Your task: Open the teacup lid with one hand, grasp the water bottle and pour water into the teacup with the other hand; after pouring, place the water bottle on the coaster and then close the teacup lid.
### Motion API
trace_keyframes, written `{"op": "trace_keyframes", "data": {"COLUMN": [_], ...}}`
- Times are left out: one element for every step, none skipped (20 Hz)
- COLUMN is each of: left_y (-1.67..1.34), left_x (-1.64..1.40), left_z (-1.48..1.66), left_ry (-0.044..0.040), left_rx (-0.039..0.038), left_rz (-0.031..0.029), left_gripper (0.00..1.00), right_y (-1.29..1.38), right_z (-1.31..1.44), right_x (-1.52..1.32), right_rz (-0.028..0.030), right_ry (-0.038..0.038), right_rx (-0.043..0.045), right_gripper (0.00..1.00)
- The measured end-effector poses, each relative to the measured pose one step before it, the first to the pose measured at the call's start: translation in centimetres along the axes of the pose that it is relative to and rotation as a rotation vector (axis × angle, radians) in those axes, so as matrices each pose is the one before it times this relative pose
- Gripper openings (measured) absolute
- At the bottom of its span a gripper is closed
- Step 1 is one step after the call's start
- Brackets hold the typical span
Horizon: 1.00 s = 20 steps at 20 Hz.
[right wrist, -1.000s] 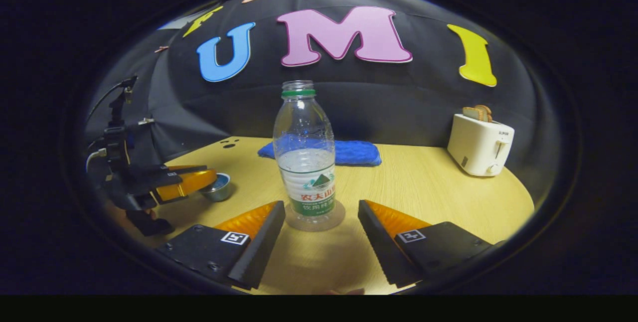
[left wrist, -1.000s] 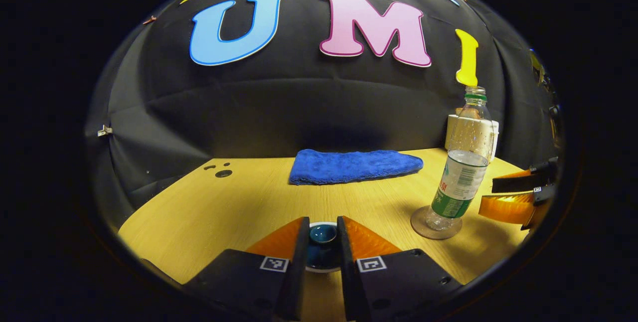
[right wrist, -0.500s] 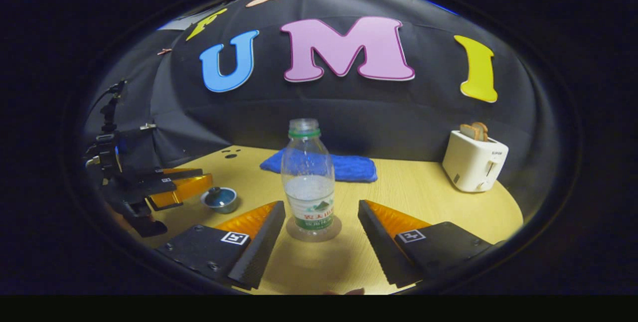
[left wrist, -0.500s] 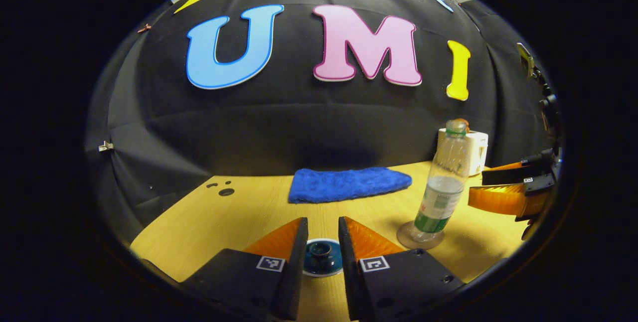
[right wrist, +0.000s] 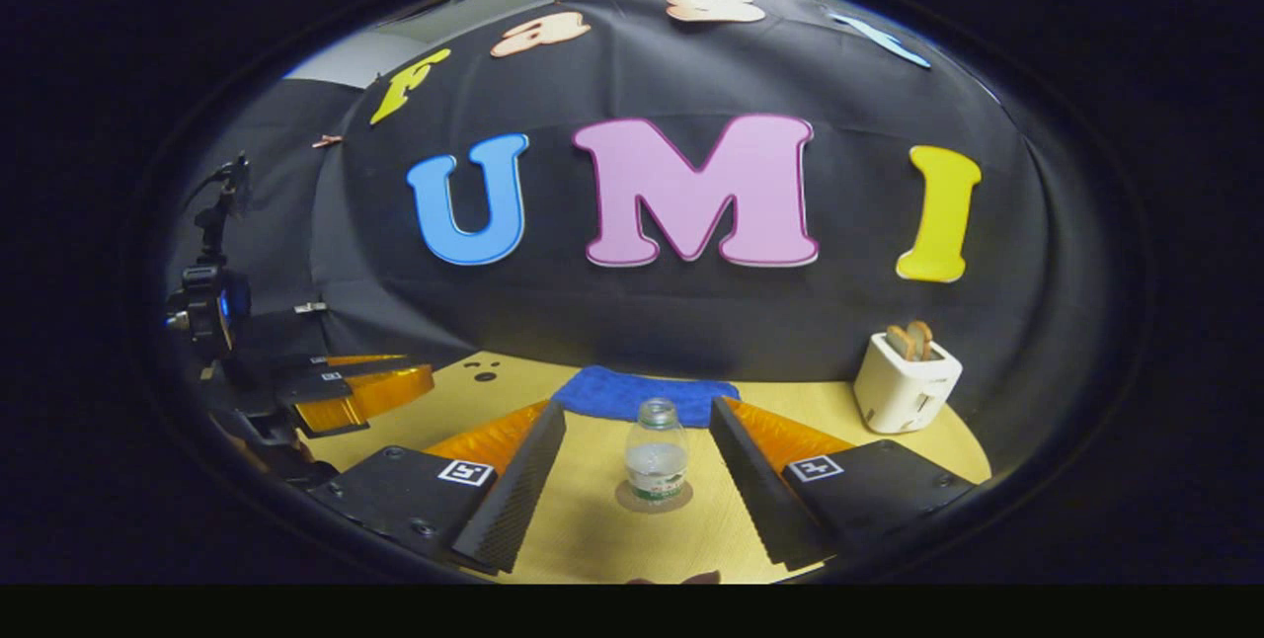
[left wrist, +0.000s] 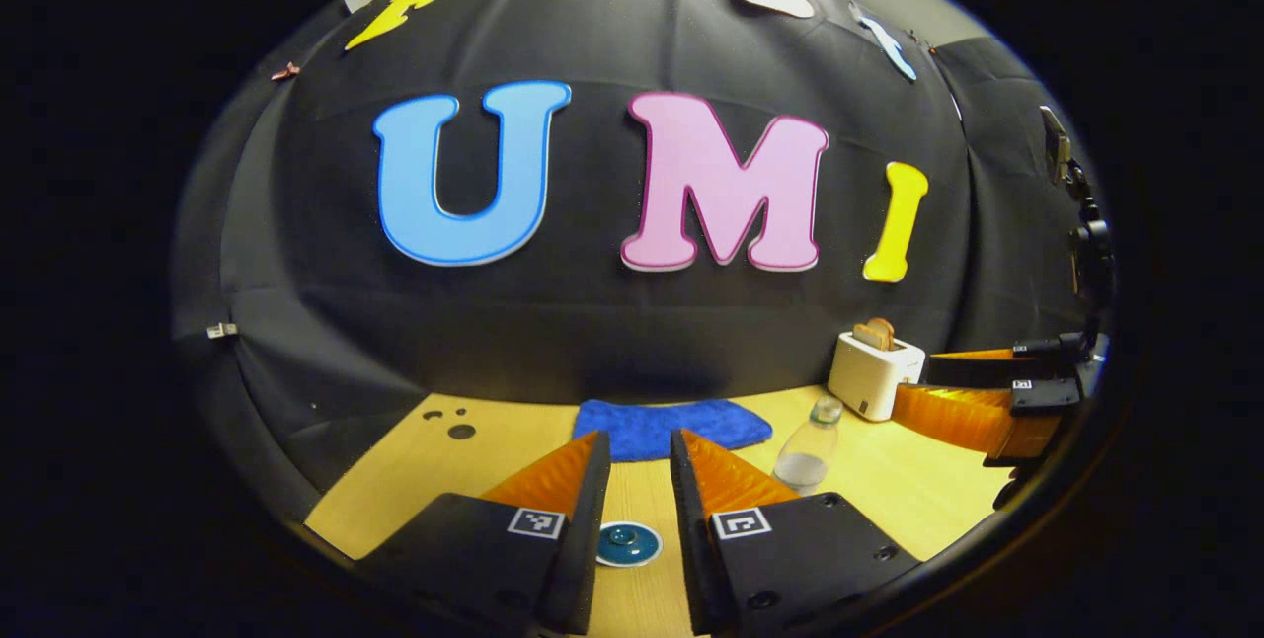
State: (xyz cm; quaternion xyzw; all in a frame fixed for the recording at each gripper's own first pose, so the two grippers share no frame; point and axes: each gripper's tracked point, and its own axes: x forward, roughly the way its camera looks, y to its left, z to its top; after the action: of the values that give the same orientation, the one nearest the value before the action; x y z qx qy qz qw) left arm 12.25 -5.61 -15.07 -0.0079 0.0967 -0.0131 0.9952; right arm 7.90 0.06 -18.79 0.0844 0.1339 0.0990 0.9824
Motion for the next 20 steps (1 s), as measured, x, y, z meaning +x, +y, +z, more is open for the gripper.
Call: {"op": "trace_keyframes", "data": {"left_y": [0.404,0.311,0.338,0.342,0.344,0.434,0.303,0.351,0.39,0.288,0.338,0.262,0.183,0.156,0.085,0.077,0.159,0.171,-0.093,-0.245], "left_x": [-0.715,-0.754,-0.7,-0.555,-0.737,-0.501,-0.586,-0.516,-0.566,-0.49,-0.393,-0.343,-0.272,-0.357,-0.244,-0.279,-0.18,-0.177,-0.165,-0.156], "left_z": [1.413,1.143,1.056,0.683,0.702,0.382,0.354,0.16,0.162,0.181,0.19,0.161,0.316,0.111,0.162,0.162,0.275,0.108,0.271,0.103], "left_ry": [-0.01328,-0.0122,-0.00838,-0.00345,-0.0022,-0.00056,0.00244,0.00408,0.00304,0.00143,-0.00043,-0.00369,-0.00459,-0.00231,-0.00126,-0.00347,-0.00446,-0.00554,-0.00742,-0.00501], "left_rx": [0.0022,0.00403,0.00406,0.00371,0.00394,0.00304,0.00208,0.00296,0.00527,0.00599,0.00507,0.00508,0.00394,0.00243,0.00162,0.00256,0.00297,0.00258,0.00295,0.00538], "left_rz": [0.00657,0.00428,0.00522,0.0031,0.00183,0.00363,0.00407,0.00466,0.00514,0.00644,0.0043,0.00179,0.00047,-0.00044,-0.00342,-0.00058,0.00266,-0.00094,-0.00826,-0.00976], "left_gripper": [0.41,0.46,0.46,0.49,0.52,0.55,0.56,0.59,0.6,0.61,0.63,0.65,0.67,0.71,0.71,0.73,0.74,0.77,0.81,0.88], "right_y": [0.394,0.375,0.347,0.232,-0.044,0.153,0.137,0.291,0.214,0.086,0.172,0.245,0.127,0.282,0.266,0.406,0.218,-0.065,-0.029,0.072], "right_z": [0.965,0.918,0.759,0.801,0.764,0.651,0.589,0.276,0.268,0.245,0.194,0.191,0.198,0.178,0.119,-0.046,-0.078,-0.009,0.051,-0.048], "right_x": [-0.612,-0.59,-0.663,-0.509,-0.576,-0.492,-0.499,-0.457,-0.423,-0.323,-0.353,-0.274,-0.2,-0.165,-0.133,-0.236,-0.114,-0.091,0.006,-0.015], "right_rz": [0.00305,-0.00416,0.00332,-0.00505,-0.00775,-0.00304,-0.00239,0.00029,-0.00201,-0.00459,-0.00198,-0.00494,-0.00597,-0.00039,-0.00278,0.0006,-0.00404,-0.00777,-0.00656,-0.00376], "right_ry": [-0.00986,-0.00635,-0.00472,-0.00515,-0.00923,-0.00832,-0.00709,-0.00108,-0.00143,-0.00024,-0.00043,-0.00255,-0.00455,-0.00326,-0.00214,-0.00075,0.00036,-0.00251,-0.00326,-0.00193], "right_rx": [0.00345,0.00434,0.0057,-0.00673,-0.01023,-0.007,0.00051,0.00364,0.00208,-0.00222,-0.00163,-0.00366,0.00056,0.00563,0.00964,0.00974,0.00351,-0.00428,-0.00615,-0.00266], "right_gripper": [0.92,0.92,0.92,0.92,0.92,0.91,0.92,0.91,0.91,0.92,0.92,0.92,0.92,0.91,0.91,0.91,0.92,0.91,0.91,0.92]}}
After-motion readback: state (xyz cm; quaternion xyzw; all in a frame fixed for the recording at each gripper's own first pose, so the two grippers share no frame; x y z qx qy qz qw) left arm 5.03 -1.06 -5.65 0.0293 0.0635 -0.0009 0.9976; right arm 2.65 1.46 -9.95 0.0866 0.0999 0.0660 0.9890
